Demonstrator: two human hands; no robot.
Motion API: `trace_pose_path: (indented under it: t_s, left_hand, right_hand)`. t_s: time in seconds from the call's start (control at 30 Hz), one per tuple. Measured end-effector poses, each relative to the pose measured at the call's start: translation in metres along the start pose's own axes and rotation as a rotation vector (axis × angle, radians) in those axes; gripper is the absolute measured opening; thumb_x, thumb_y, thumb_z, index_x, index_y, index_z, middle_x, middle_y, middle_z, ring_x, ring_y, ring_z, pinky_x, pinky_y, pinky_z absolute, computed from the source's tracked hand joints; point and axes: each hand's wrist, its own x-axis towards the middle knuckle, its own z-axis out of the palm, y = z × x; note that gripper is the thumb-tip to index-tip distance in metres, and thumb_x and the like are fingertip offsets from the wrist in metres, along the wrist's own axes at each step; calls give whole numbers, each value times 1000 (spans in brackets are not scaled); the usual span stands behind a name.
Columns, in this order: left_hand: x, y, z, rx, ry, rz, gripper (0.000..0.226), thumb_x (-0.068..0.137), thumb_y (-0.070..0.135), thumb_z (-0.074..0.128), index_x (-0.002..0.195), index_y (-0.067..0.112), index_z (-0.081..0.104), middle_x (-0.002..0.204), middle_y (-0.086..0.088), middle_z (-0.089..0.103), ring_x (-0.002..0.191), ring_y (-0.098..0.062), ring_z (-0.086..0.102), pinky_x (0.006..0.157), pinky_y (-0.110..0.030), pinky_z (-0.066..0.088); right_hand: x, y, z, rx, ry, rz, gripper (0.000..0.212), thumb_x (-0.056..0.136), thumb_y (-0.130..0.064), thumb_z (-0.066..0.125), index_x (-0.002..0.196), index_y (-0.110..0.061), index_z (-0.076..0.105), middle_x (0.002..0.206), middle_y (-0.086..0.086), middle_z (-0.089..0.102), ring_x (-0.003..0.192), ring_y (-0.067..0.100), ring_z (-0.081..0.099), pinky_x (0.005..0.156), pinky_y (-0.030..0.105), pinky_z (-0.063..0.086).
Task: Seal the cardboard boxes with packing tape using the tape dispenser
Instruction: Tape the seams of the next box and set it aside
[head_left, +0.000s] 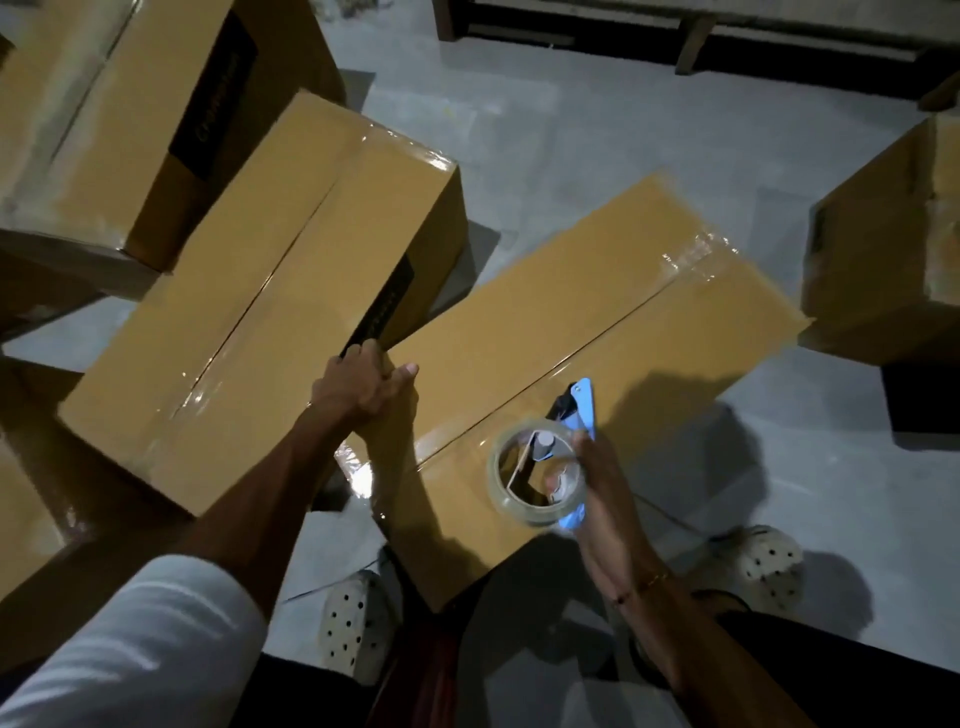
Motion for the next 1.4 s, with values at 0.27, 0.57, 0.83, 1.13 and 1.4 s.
trace_pose_path:
  t_s: [0.27,0.57,0.83,1.13,1.4]
  left_hand:
    - [-3,-79,-42,323,-58,-241,77,75,85,44,122,26,57,111,-10,65,102,-33,61,97,-55,48]
    - [-82,81,-37,-138,-164,20,45,102,48,47,92,10,69,98,-16,71,88,-33,68,80,-37,54]
    - [-188,172,-57,-987,-599,25,59,101,62,33,99,13,66,86,-3,64,78,-15,57,66,-28,50]
    - [-288,189,-82,-1081,-551,43,45,100,51,51,94,8,64,90,-11,64,81,-22,62,72,-34,58]
    - [-313,211,-82,-954,-372,152,16,94,1,56,82,3,65,68,-13,60,51,-15,52,55,-26,49]
  right_hand:
    - [-45,35,70,-147,-287,325,45,101,-45,46,121,-10,65,88,3,69,63,4,63,57,16,50]
    - [-52,-69,-5,103,-310,255,42,90,-42,49,105,-16,78,115,15,72,102,24,68,88,37,55]
    - [-107,-150,-52,-387,-320,-226,27,104,-25,44,117,-29,67,101,-11,74,92,10,68,72,14,52]
    - [-183,-151,-89,-817,-269,-627,54,93,-52,55,144,-55,36,146,-29,43,131,1,49,105,45,46]
    - [-210,-146,-104,-909,-133,-863,59,89,-63,49,145,-58,29,119,-23,52,111,1,54,88,20,44]
